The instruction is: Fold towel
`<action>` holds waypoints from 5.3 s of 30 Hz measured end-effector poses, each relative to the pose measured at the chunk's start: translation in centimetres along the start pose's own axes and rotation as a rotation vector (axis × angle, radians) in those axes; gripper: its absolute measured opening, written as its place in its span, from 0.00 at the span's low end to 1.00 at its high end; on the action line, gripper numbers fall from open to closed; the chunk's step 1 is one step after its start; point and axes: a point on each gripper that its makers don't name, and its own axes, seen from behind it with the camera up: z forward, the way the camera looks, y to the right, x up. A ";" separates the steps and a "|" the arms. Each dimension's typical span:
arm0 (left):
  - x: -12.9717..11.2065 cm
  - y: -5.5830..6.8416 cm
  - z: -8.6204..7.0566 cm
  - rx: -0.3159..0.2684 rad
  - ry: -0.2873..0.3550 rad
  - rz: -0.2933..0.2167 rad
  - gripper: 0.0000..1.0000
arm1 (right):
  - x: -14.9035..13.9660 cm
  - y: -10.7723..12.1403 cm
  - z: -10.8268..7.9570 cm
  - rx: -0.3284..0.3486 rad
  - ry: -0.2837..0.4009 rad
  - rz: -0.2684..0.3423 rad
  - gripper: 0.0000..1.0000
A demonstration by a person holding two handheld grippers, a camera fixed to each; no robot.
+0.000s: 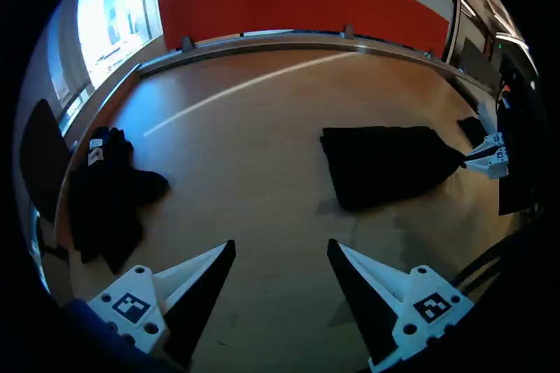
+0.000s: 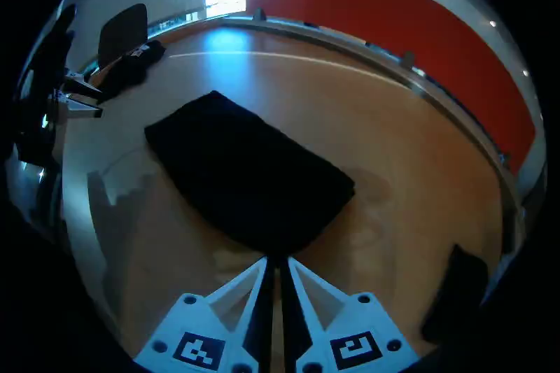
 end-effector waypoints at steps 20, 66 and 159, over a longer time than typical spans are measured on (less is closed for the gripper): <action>0.8 -0.1 -0.5 0.003 0.019 0.006 0.98 | 6.7 2.7 -4.7 -0.084 0.125 -0.076 0.05; 1.0 -1.3 -3.1 0.026 0.067 -0.017 0.98 | 13.9 -7.0 -2.8 0.072 0.195 -0.236 0.05; 0.7 -1.8 -2.9 0.032 0.056 -0.014 0.97 | -0.8 -7.2 3.0 0.105 -0.087 -0.097 0.57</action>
